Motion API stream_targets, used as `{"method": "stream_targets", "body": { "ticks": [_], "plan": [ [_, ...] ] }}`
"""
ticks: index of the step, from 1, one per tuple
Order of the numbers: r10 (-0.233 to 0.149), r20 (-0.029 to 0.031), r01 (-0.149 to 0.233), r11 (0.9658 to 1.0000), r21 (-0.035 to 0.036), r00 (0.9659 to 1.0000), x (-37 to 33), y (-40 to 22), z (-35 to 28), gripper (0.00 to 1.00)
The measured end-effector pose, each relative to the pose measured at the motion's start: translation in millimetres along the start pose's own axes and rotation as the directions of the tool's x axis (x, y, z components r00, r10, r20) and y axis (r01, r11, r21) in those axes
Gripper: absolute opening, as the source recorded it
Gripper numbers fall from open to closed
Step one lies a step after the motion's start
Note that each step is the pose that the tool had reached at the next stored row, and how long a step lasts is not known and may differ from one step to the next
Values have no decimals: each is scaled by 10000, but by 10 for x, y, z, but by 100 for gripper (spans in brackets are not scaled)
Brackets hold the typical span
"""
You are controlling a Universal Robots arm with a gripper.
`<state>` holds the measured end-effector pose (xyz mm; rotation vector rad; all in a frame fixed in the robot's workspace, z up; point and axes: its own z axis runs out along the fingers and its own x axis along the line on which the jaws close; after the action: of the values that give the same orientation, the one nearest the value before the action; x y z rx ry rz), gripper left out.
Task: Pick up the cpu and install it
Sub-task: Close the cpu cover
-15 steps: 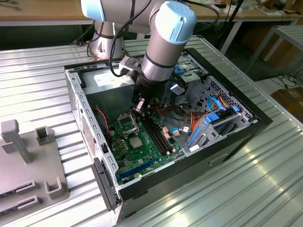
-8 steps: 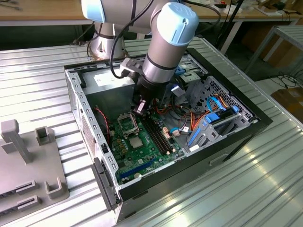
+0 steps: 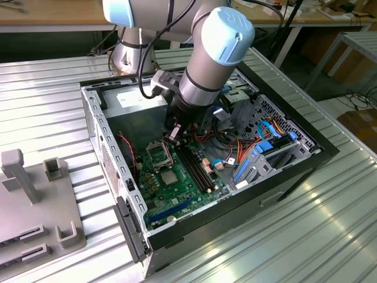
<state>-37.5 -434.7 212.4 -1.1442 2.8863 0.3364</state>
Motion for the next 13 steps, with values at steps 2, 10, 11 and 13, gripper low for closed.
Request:
{"method": "stream_targets", "body": {
  "ticks": [2, 10, 11, 13],
  "plan": [
    [-3, 34, 4, 10000, -35, 10000, 33, -33, -4, 11],
    [-2, 33, 2, 10000, -36, 10000, 65, -52, 19, 11],
    [-3, 36, 3, 10000, -38, 10000, 72, -48, 21, 11],
    [-7, 35, 7, 10000, -38, 10000, 76, -49, 20, 11]
  ]
}}
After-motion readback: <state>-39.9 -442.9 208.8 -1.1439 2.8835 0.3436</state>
